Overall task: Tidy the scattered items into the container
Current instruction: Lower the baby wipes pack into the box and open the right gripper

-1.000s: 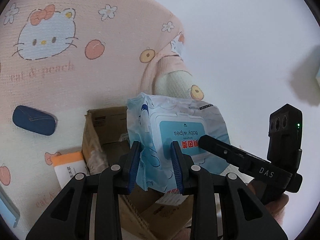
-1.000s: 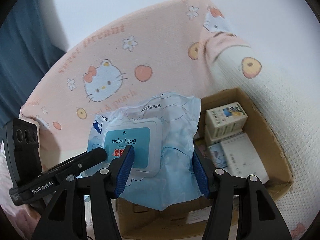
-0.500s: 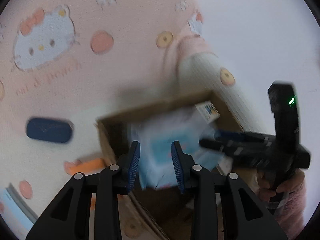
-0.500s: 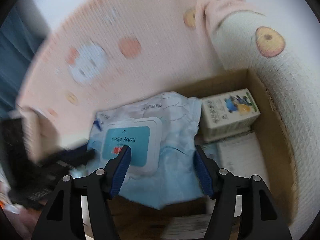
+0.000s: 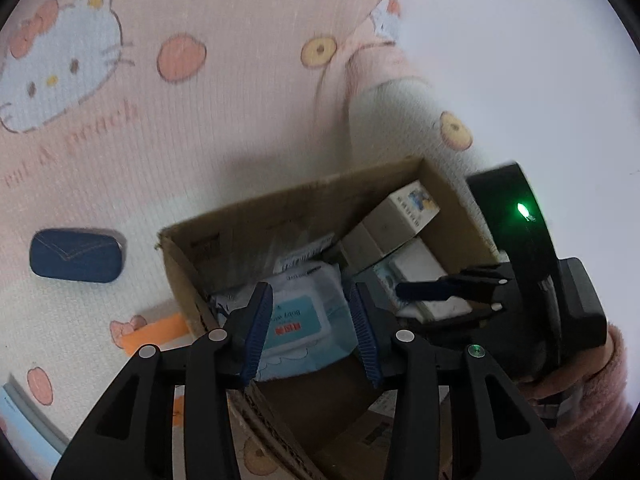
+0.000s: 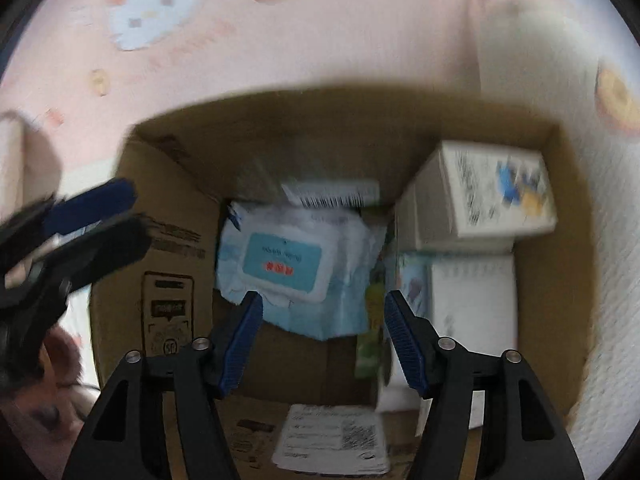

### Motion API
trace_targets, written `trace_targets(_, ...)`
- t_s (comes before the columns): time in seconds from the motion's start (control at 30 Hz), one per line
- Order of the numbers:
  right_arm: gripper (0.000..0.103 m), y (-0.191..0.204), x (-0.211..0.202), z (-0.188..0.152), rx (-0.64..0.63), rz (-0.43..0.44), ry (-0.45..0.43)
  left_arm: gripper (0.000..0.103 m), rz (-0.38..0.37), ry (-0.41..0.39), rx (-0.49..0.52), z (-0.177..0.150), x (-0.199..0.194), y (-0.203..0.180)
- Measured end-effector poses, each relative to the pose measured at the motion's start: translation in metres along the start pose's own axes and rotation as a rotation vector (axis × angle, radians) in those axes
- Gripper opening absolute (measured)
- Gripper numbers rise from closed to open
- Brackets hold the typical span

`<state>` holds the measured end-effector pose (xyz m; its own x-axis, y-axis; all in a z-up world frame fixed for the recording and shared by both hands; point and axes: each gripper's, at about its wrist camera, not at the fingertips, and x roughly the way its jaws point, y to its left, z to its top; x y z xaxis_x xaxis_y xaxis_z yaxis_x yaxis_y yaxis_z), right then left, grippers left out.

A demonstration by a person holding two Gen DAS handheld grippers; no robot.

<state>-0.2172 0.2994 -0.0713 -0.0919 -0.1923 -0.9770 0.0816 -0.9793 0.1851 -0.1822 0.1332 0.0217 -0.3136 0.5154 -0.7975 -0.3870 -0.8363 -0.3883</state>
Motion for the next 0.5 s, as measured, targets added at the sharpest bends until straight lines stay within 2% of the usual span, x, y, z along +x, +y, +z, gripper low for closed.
trace_targets(0.07,0.023,-0.009,0.012,0.005,0.071,-0.006,0.047,0.026,0.038,0.049,0.029,0.003,0.011,-0.001)
trace_targets(0.13,0.021,-0.013,0.026,0.009,0.084,-0.026,0.086,0.022,0.051,0.091,0.038,0.007,0.019,0.0)
trace_targets(0.2,0.021,-0.014,0.038,0.013,0.086,-0.048,0.108,0.021,0.018,0.119,0.032,0.011,0.025,0.002)
trace_targets(0.37,0.02,-0.013,0.061,0.019,0.081,-0.064,0.148,0.019,0.057,0.108,0.03,0.017,0.03,0.007)
trace_targets(0.5,0.013,-0.006,0.075,0.028,0.054,-0.059,0.149,0.019,0.068,0.109,0.048,0.019,0.031,0.008)
